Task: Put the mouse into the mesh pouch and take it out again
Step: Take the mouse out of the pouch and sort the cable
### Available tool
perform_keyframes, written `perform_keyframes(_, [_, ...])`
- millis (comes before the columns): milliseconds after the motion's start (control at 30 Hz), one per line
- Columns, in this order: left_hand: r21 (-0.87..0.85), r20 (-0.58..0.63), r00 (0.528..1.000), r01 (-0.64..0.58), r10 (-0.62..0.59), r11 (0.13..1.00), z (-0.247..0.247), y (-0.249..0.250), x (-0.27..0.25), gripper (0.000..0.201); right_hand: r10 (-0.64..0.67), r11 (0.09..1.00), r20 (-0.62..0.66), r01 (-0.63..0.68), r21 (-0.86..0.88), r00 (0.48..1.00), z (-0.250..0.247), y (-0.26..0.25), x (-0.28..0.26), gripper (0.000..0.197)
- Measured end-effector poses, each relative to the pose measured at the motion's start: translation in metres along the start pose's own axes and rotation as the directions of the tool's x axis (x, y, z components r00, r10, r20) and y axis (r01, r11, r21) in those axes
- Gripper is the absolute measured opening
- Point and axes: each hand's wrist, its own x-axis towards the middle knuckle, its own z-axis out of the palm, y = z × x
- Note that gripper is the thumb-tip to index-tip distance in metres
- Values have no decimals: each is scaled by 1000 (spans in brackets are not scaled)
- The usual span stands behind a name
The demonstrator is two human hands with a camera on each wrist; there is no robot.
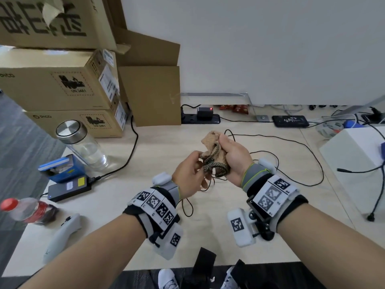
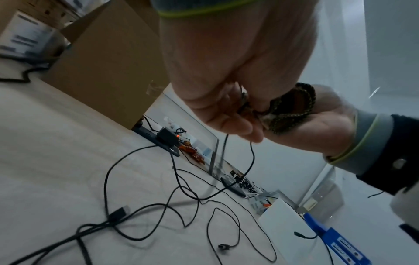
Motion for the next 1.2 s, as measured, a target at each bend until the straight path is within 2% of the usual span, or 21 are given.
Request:
perform_keyframes(100, [105,-23,999,-36,39,994,-11,1,-5,25,-84,994,-81,77,-83,993,-4,-10,2,29])
perform_keyframes(167, [298,16,994,-104,104,949,-25,-10,-8,18,-133,988,-135,121,-94,982,-11,-20,6,29])
perform_keyframes(200, [428,56,992,-126,112,895,-33,-18,-7,20,-154,985,-158,139,-102,975,-14,-26,8,31])
perform_keyframes(233, [568,102,992,-118,72,815,-42,-29,-4,22,-172,982,-184,152,-115,968,-17,-33,9,34])
perform_keyframes(300, [812,158,976,-42,-149,583,-59,-43,2,26,-206,974,-227,177,-138,952,-20,-49,10,34])
perform_keyframes(367, [937,156,908,-12,-388,350,-73,-51,2,32,-246,967,-241,220,-131,939,-20,-68,7,29])
perform_keyframes(400, [962,134,860,6,-492,271,-78,-52,0,34,-272,961,-246,248,-124,930,-19,-78,4,30])
perform_keyframes(500, [991,109,759,-36,-642,125,-92,-59,3,36,-360,933,-207,357,-55,910,-13,-99,4,34])
perform_keyframes(567, [994,105,739,-71,-666,78,-96,-51,7,39,-375,927,-177,373,-46,910,-8,-100,8,32])
perform_keyframes(633, [990,144,762,-110,-631,93,-94,-38,11,44,-365,931,-150,357,-79,919,-4,-92,10,28])
perform_keyframes(667, [988,136,804,-69,-580,136,-90,-33,11,53,-358,933,-124,348,-94,926,-3,-87,10,28])
perform_keyframes(733, [958,122,919,-10,-374,285,-82,-20,12,76,-333,938,-56,324,-125,941,-2,-76,8,29])
perform_keyframes(767, [947,125,955,-34,-269,318,-77,-13,13,84,-321,939,-29,314,-142,947,-2,-70,6,29])
perform_keyframes(833, [947,99,978,-37,-182,318,-71,2,18,91,-309,936,-21,300,-186,951,-2,-61,4,29])
perform_keyframes(900, [947,46,977,23,-207,320,-72,19,26,83,-323,924,-42,306,-228,946,-4,-57,3,30])
perform_keyframes(967, [940,2,978,70,-211,335,-77,38,27,55,-344,917,-72,318,-242,936,-5,-53,3,34])
perform_keyframes(1033, [919,-30,995,66,-100,388,-74,53,27,51,-357,915,-83,330,-232,931,-7,-52,3,30])
perform_keyframes(1067, [877,-46,999,34,12,480,-69,58,26,46,-355,916,-76,331,-226,932,-5,-51,2,30])
perform_keyframes(1133, [666,-72,978,-99,196,739,-51,68,25,26,-337,929,-44,325,-179,940,0,-51,-1,33])
perform_keyframes(1167, [527,-67,977,-136,201,839,-40,72,24,22,-317,943,-20,312,-118,948,3,-51,-2,34])
perform_keyframes(1200, [379,-50,986,-126,157,917,-28,71,25,20,-289,957,0,289,-37,957,5,-51,-3,34])
